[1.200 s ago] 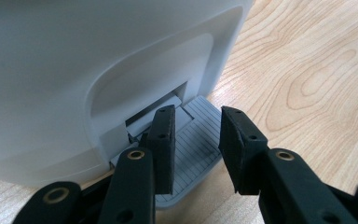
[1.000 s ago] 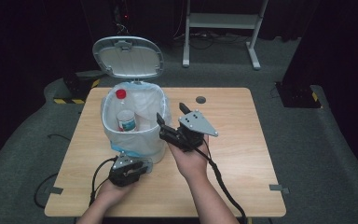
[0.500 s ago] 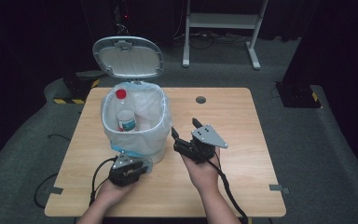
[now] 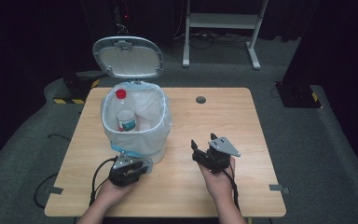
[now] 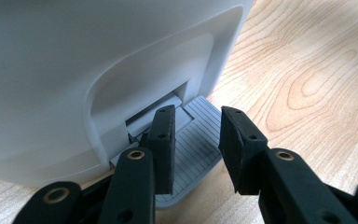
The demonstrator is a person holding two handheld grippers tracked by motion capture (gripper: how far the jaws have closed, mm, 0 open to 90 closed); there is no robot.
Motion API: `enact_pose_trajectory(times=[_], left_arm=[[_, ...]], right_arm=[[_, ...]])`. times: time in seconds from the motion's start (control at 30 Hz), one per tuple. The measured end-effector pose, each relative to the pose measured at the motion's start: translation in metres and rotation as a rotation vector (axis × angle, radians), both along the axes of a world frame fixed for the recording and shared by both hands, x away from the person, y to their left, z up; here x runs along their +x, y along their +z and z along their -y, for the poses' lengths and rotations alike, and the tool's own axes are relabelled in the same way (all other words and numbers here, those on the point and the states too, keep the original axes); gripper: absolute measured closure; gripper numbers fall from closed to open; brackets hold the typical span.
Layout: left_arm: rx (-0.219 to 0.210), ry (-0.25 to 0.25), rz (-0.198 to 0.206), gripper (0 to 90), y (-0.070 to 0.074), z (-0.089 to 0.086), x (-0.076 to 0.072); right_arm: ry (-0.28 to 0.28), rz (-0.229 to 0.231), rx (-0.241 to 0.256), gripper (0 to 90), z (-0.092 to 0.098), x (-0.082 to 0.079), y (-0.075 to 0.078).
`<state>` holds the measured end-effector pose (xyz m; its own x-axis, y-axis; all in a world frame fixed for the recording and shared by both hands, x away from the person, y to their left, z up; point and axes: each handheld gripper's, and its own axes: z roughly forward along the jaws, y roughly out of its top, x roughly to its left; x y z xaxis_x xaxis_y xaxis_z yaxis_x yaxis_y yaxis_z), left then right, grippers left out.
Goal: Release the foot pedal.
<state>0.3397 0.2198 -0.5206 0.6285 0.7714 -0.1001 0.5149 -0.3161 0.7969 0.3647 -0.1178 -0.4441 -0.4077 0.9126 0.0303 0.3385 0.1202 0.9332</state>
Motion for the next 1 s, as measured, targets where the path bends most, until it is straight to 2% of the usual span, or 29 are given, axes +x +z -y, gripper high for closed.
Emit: enact_pose_trajectory(times=[0.07, 0.17, 0.27, 0.4, 0.5, 0.67, 0.7, 0.73, 0.8, 0.83, 0.9, 1.0], left_arm=[[0.002, 0.001, 0.002, 65.8, 0.0, 0.0, 0.0], [0.005, 0.003, 0.004, 65.7, 0.0, 0.001, -0.001], [0.016, 0.009, 0.011, 65.6, 0.0, 0.002, -0.002], [0.018, 0.008, 0.019, 64.6, 0.0, 0.004, -0.003], [0.022, -0.009, 0.029, 59.1, 0.0, 0.005, -0.005], [0.028, -0.028, 0.045, 48.3, -0.001, 0.004, -0.01], [0.025, -0.031, 0.051, 45.7, 0.0, 0.003, -0.011], [0.012, -0.043, 0.062, 43.8, 0.001, 0.0, -0.013], [-0.041, -0.055, 0.077, 43.8, 0.003, -0.003, -0.019], [-0.046, -0.067, 0.089, 43.6, 0.006, -0.005, -0.021], [-0.034, -0.077, 0.131, 42.1, 0.011, -0.009, -0.028], [-0.016, -0.061, 0.156, 37.3, 0.018, -0.02, -0.032]], right_arm=[[-0.021, -0.029, -0.016, 23.5, 0.01, 0.0, -0.009], [-0.047, -0.076, -0.068, 23.6, 0.026, 0.001, -0.024], [-0.095, -0.16, -0.14, 23.5, 0.043, 0.002, -0.04], [-0.123, -0.257, -0.149, 23.0, 0.06, 0.003, -0.056], [-0.12, -0.321, -0.178, 24.6, 0.067, 0.003, -0.065], [-0.117, -0.365, -0.21, 22.4, 0.07, 0.002, -0.078], [-0.114, -0.357, -0.186, 22.4, 0.071, 0.001, -0.08], [-0.114, -0.356, -0.185, 22.2, 0.072, 0.002, -0.08], [-0.119, -0.356, -0.185, 22.6, 0.071, 0.002, -0.08], [-0.12, -0.355, -0.186, 22.9, 0.07, 0.002, -0.08], [-0.125, -0.355, -0.186, 23.1, 0.07, 0.003, -0.08], [-0.127, -0.354, -0.187, 23.1, 0.07, 0.002, -0.08]])
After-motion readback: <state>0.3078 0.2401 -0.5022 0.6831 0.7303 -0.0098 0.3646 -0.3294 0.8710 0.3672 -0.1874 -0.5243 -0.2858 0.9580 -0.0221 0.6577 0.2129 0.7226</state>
